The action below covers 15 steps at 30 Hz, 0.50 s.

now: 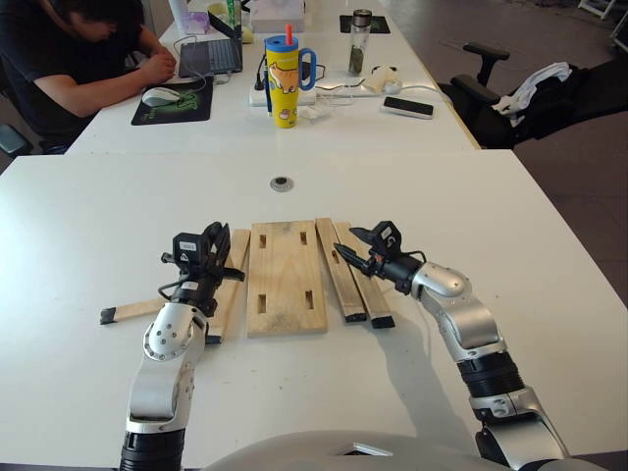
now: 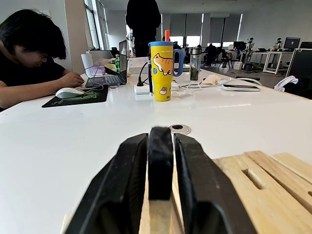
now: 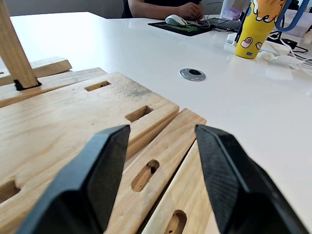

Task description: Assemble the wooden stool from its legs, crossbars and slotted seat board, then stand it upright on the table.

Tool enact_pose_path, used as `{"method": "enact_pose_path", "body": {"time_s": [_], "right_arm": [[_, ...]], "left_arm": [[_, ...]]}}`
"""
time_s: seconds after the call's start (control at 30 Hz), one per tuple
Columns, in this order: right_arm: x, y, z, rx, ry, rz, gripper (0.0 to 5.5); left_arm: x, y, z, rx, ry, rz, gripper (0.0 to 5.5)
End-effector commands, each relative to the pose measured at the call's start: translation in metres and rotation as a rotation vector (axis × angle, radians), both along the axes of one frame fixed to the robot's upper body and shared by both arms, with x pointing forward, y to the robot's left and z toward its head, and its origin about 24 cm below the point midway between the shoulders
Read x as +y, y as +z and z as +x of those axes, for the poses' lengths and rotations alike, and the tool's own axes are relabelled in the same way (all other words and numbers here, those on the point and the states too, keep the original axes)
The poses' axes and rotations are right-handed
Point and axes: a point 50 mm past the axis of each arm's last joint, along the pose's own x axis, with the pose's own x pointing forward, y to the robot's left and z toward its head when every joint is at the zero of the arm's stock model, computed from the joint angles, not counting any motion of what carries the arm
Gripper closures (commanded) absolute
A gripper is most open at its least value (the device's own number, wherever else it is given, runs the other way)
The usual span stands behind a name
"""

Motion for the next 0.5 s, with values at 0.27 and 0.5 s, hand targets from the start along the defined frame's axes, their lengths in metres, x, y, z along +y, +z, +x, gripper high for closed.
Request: {"method": "enact_pose_path", "body": {"time_s": [0.27,0.5], "right_arm": [[0.002,-0.004,0.004,-0.006,-0.034,0.008,3.02],[0.007,-0.005,0.005,-0.014,-0.039,0.015,3.02]], "left_arm": [[-0.001,0.068,0.024,-0.258,-0.041,-0.072,3.62],[-0.015,0.117,0.065,-0.273,-0.131,-0.113,4.6]]}}
